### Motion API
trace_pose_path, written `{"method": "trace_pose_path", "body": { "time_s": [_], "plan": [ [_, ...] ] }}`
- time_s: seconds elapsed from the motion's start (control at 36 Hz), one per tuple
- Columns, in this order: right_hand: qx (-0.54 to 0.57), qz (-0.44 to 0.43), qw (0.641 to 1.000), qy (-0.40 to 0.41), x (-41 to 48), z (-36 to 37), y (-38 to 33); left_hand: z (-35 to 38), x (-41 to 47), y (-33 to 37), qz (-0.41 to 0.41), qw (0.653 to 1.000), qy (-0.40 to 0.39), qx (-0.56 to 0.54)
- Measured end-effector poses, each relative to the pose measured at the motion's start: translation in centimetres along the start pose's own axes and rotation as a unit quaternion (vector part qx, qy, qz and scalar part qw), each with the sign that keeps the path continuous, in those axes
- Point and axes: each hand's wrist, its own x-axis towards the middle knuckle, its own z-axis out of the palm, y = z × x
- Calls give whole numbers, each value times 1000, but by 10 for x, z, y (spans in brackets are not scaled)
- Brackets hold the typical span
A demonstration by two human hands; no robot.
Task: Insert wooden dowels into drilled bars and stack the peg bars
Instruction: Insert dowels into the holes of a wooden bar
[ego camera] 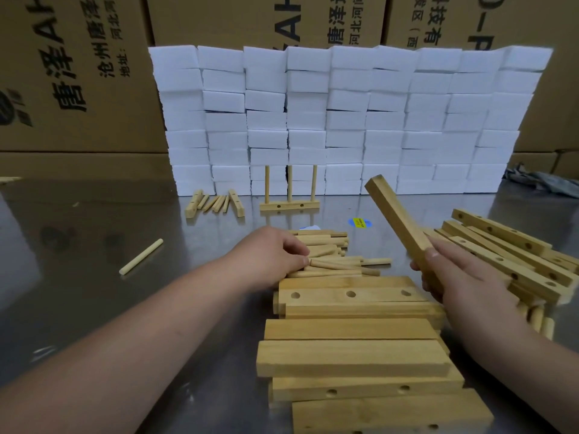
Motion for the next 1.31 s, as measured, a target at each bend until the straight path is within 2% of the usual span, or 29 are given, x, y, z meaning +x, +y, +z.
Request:
{"method": "trace_pose_path", "body": {
  "time_s": [0.11,0.28,0.42,0.53,0.64,0.72,0.78,0.86,0.94,1.03,1.11,1.19,1.31],
  "plan": [
    [-3,9,1000,8,1,0,0,-1,1,-2,-3,1000,7,15],
    [-45,-21,999,12,0,-1,-6,-2,1,-2,-8,1000,-8,27],
    [-35,-31,999,2,3,-2,-5,-1,0,-1,-3,1000,-11,11],
    [-72,-50,996,14,7,-4,-10,-1,-1,-1,6,1000,0,0],
    [-62,-58,996,38,13,-1,-26,0,-1,0,11,1000,-3,-11],
    [-74,-51,996,-5,19,4,-40,0,-1,0,6,1000,3,-21],
    [-51,-15,998,-37,27,10,-48,-1,-1,2,4,999,30,-25],
    [-20,23,999,-41,45,20,-59,-5,0,6,16,992,107,-63],
    [12,35,997,-75,57,27,-66,-10,-1,11,22,964,206,-168],
    [32,59,988,-142,62,29,-64,-11,-6,15,58,934,287,-203],
    [55,80,977,-189,63,31,-61,-11,-9,20,85,923,310,-212],
    [114,104,960,-234,61,32,-59,-11,-11,21,103,927,306,-189],
    [144,99,952,-252,61,30,-60,-11,-12,17,128,934,306,-133]
  ]
}}
